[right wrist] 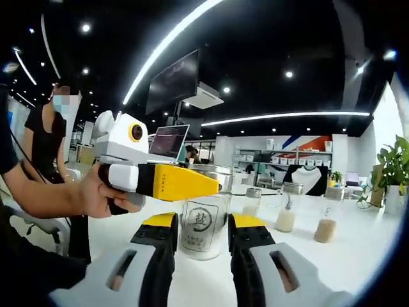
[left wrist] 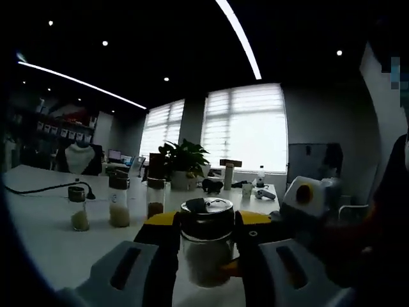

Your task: Rotate the seasoning bottle until the label or dispensing opening points toward the visible target arrow and the bottle remains upright within the marked orientation range

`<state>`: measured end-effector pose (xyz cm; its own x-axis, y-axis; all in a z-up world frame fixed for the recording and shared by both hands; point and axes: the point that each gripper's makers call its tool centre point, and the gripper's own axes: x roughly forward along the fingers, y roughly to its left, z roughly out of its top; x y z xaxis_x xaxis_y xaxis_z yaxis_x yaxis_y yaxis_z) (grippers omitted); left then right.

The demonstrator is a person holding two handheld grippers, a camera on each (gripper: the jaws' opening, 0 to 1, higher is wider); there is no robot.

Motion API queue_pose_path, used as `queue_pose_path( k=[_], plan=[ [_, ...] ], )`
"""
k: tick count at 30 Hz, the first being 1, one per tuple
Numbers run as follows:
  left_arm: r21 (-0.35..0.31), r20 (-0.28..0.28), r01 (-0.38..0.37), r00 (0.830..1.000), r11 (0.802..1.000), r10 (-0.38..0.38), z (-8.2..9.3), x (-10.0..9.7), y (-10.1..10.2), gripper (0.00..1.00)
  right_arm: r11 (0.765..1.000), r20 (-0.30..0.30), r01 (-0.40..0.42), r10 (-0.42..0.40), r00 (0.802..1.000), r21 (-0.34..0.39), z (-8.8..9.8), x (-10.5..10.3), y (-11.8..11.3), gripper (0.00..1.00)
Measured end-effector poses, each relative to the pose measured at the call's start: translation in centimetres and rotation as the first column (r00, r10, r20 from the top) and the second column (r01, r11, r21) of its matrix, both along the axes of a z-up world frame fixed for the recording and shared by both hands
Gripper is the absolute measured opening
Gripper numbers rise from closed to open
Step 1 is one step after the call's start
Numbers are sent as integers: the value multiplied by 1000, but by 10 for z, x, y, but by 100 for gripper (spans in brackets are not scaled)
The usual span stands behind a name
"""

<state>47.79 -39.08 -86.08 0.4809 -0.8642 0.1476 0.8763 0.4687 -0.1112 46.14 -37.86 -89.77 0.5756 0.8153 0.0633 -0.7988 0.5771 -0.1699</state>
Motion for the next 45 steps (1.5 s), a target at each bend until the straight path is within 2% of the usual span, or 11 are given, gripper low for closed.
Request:
queue_pose_path(
  k=[5, 7, 14, 17, 22, 26, 29, 36, 39, 41, 45],
  plan=[
    [-10, -12, 86, 996, 996, -86, 2, -9, -1, 35, 996, -28, -83, 84, 996, 15, 0, -10, 4, 30],
    [-11, -6, 122, 992, 992, -122, 2, -14, -3, 35, 991, -61, -128, 129, 990, 28, -1, -15, 6, 30],
    [-15, 79, 245, 967, 969, -243, 12, -38, -7, 35, 967, -121, -238, 248, 961, 94, 2, -30, 13, 31],
    [-6, 83, 259, 963, 966, -258, 12, -42, -9, 35, 959, -140, -264, 277, 951, 106, 2, -34, 16, 31],
    [3, 103, 249, 963, 969, -248, 14, -43, -12, 36, 979, -98, -200, 204, 974, 45, 4, -32, 14, 31],
    [25, 73, 178, 981, 984, -180, 11, -32, -16, 36, 994, -77, -112, 111, 991, -5, 0, -22, 11, 31],
    [73, 46, 123, 991, 990, -127, 3, -26, -19, 36, 996, -133, -86, 85, 987, -2, -7, -17, 10, 31],
    [60, -49, -12, 999, 998, 15, 0, -12, -18, 35, 997, -125, 77, -76, 989, 2, -10, 1, -3, 31],
    [92, -50, -29, 998, 995, 34, -7, -10, -19, 35, 994, -146, 99, -103, 984, -36, -17, 4, -4, 31],
    [99, -44, -38, 998, 994, 43, -9, -9, -19, 35, 991, -132, 122, -128, 983, -54, -20, 6, -4, 31],
    [117, -45, -72, 996, 991, 77, -13, -7, -17, 34, 990, -143, 134, -140, 980, -54, -23, 9, -5, 31]
  ],
)
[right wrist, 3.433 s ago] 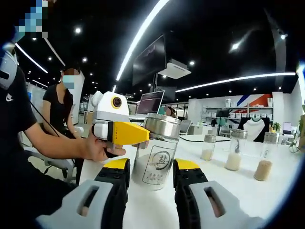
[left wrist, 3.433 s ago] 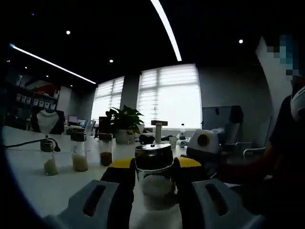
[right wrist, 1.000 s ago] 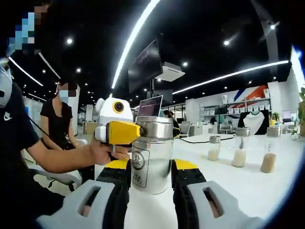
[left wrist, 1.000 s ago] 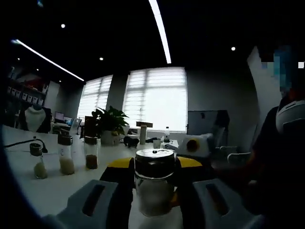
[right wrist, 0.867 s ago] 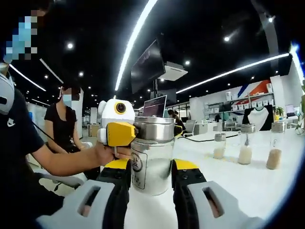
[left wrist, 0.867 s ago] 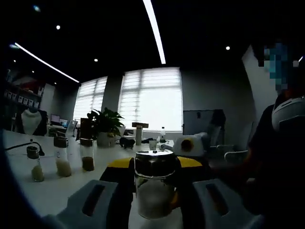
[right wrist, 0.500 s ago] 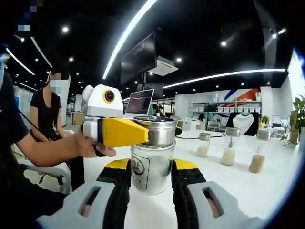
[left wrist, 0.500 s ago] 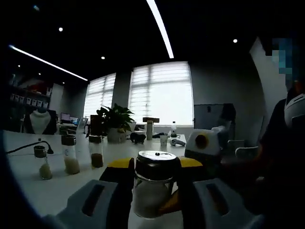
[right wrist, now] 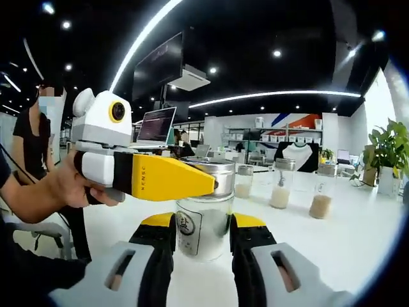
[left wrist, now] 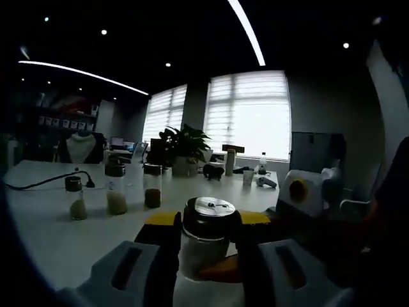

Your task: Rotate the seasoning bottle until the label or dispensing opening points toward the visible target arrow and the bottle remains upright within the marked orientation range

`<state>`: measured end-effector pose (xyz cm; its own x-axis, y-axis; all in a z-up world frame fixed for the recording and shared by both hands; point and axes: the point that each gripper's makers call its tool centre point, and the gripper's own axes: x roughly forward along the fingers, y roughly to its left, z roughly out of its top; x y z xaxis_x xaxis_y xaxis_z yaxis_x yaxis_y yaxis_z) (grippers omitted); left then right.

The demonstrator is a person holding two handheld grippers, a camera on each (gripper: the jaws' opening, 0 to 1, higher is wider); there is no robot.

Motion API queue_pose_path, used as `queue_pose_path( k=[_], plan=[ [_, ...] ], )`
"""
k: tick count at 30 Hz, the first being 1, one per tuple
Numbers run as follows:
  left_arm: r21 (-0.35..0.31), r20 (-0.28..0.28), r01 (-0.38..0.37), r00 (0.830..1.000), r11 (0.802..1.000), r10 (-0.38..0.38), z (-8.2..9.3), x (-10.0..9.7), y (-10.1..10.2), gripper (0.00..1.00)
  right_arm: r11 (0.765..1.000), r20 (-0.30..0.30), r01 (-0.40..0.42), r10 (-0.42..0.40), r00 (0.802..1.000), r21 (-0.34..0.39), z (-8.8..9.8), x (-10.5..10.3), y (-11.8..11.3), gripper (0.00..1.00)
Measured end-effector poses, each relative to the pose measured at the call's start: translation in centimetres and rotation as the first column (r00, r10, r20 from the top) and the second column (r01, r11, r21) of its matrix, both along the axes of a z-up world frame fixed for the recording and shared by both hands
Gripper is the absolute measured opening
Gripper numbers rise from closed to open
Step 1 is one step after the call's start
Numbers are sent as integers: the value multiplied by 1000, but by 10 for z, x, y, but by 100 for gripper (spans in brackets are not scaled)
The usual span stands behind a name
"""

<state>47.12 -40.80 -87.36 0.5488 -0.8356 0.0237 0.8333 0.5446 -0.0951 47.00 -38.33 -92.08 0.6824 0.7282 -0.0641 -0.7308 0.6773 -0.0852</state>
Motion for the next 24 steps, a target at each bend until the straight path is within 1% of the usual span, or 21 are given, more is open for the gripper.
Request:
queue_pose_path(
  k=[1, 2, 3, 5, 7, 9, 11, 15, 18, 21, 24],
  plan=[
    [5, 5, -9, 1000, 1000, 9, 1, 0, 2, 34, 1000, 8, -5, 5, 1000, 2, 1, 0, 1, 31],
    [9, 14, -7, 1000, 1000, 7, 3, -1, 3, 34, 1000, 25, -20, 20, 999, 7, 3, 0, 3, 31],
    [10, 21, -1, 1000, 1000, 1, 4, 0, 6, 34, 999, 27, -31, 30, 999, 10, 4, 0, 3, 31],
    [-13, 7, 9, 1000, 1000, -9, 5, 1, 9, 34, 998, 21, -59, 59, 998, 31, 6, -2, 5, 31],
    [-34, -25, 15, 1000, 999, -16, 3, 5, 14, 33, 996, 15, -83, 83, 996, 33, 6, -4, 7, 32],
    [-42, -29, 9, 1000, 999, -10, 1, 10, 20, 33, 995, 13, -96, 95, 995, 8, 2, -6, 8, 33],
    [-56, -34, 3, 999, 998, -4, 1, 14, 26, 33, 996, 33, -91, 91, 995, -18, 1, -6, 9, 34],
    [-86, -42, 0, 999, 996, -4, 3, 20, 37, 33, 994, 13, -110, 110, 994, -7, 0, -7, 10, 34],
    [-69, -30, -3, 1000, 998, 1, 1, 23, 43, 33, 994, 10, -105, 105, 994, -17, -1, -5, 7, 34],
    [-39, -18, -1, 1000, 999, 0, -3, 26, 50, 33, 995, 6, -101, 101, 995, -9, 0, -4, 3, 34],
    [-21, -31, -21, 999, 1000, 20, -8, 33, 60, 33, 995, 7, -96, 96, 995, -9, 0, -3, 1, 33]
  ],
)
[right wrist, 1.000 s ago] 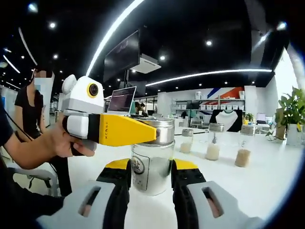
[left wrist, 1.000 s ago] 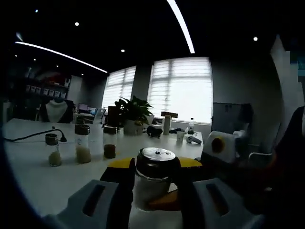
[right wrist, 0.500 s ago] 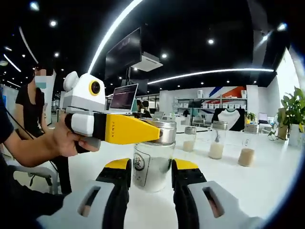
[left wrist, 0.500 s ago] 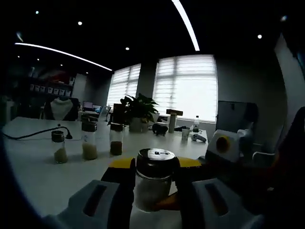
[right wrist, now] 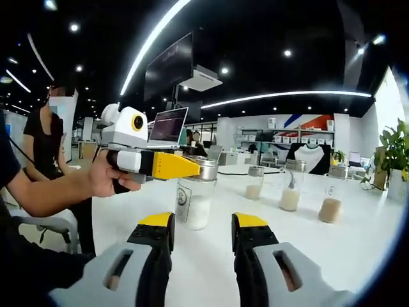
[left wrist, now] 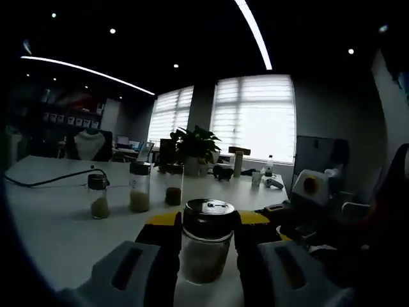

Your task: Rotate the seasoning bottle until the label or dispensing opening points toward the visible target arrow and the bottle remains upright within the marked orientation range

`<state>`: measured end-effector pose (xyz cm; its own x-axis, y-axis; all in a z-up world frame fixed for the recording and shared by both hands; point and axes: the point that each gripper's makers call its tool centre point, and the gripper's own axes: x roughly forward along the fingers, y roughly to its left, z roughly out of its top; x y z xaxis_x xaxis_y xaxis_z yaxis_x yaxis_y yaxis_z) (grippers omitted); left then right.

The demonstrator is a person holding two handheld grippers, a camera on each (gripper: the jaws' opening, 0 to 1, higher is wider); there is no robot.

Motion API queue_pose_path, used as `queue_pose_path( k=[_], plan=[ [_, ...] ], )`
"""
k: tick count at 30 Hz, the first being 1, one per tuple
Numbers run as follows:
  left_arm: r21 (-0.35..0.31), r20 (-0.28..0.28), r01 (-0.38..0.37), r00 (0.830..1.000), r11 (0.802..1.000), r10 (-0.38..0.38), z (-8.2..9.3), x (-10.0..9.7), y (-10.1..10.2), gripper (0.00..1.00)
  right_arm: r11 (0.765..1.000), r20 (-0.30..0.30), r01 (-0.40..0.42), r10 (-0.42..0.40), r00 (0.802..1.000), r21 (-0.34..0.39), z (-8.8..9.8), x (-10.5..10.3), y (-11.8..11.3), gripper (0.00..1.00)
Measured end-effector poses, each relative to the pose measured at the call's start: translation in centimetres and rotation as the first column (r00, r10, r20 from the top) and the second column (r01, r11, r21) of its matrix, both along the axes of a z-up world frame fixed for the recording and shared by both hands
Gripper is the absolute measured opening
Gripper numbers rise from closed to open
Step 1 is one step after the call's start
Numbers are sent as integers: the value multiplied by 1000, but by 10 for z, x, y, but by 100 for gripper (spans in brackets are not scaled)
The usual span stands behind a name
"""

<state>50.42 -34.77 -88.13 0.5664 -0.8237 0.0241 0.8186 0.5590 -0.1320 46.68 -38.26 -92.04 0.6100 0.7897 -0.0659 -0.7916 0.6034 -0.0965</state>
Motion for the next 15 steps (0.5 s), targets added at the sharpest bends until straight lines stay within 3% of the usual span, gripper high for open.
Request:
queue_pose_path(
  k=[7, 15],
  plan=[
    [5, -42, -47, 998, 999, 47, -14, 15, 21, 33, 999, -39, 22, -21, 999, 31, -5, 6, -8, 33],
    [26, -61, -67, 996, 997, 69, -28, 24, 31, 34, 999, -55, 29, -26, 998, 43, -8, 7, -11, 31]
  ],
)
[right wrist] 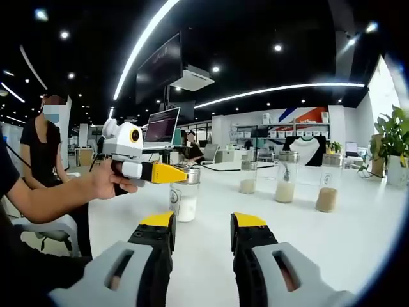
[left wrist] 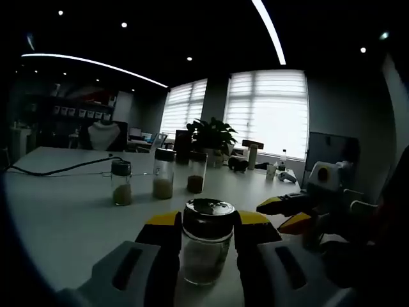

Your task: Rotate the seasoning bottle until the label or dispensing opening points toward the visible target arrow and the bottle remains upright within the marked orientation range

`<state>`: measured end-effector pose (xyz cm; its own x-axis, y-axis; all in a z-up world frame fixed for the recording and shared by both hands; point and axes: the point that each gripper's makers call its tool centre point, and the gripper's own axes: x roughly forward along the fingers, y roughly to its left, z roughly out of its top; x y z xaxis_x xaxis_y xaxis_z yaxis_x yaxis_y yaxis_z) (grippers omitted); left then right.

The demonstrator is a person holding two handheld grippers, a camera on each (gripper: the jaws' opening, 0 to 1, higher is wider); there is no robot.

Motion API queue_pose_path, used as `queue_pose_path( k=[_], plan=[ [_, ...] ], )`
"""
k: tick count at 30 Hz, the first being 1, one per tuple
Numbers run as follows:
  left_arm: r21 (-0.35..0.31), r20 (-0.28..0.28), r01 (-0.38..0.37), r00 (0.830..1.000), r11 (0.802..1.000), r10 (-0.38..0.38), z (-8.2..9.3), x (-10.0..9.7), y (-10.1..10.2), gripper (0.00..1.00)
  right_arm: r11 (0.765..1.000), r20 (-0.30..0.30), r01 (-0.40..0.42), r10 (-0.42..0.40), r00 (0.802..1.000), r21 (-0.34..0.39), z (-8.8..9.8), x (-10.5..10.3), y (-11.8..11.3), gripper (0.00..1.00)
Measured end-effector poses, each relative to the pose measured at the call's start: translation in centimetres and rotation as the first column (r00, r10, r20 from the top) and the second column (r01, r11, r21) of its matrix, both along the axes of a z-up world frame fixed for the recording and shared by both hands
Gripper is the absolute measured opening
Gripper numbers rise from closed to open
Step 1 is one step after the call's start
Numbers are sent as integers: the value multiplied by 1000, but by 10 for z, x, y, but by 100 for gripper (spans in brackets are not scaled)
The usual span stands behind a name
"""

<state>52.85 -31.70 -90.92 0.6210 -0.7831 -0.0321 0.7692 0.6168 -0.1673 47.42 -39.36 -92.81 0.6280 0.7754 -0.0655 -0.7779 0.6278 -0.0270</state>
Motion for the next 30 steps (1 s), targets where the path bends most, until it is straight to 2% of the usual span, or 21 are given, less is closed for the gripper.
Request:
queue_pose_path(
  k=[2, 5, 6, 7, 9, 14, 19, 30],
  plan=[
    [-5, -13, -20, 1000, 1000, 20, -4, 3, 7, 34, 1000, -7, 4, -3, 1000, 5, -1, 1, -2, 31],
    [-25, -21, -8, 1000, 1000, 7, -5, 6, 10, 34, 1000, -11, 5, -5, 1000, 12, -1, 1, -3, 31],
    [-29, -17, 28, 999, 999, -28, -6, 4, 8, 34, 1000, -12, 5, -5, 1000, 11, -1, 1, -3, 30],
    [-25, -16, 34, 999, 999, -35, -6, 3, 8, 34, 1000, -12, 5, -5, 1000, 11, -2, 1, -3, 30],
    [28, 34, 54, 998, 998, -55, -8, 2, 9, 34, 1000, -24, 4, -3, 1000, 18, -4, 2, -3, 30],
    [30, 34, 59, 998, 998, -60, -7, 2, 14, 35, 1000, -32, -6, 7, 999, 29, -4, -2, 0, 31],
    [81, 59, 24, 998, 996, -28, -9, 6, 24, 34, 1000, -34, -6, 7, 999, 30, -5, -1, 0, 30],
    [137, 25, -25, 999, 990, 21, -10, 6, 42, 32, 999, -55, -2, 4, 998, 39, -7, 1, -5, 29]
  ],
)
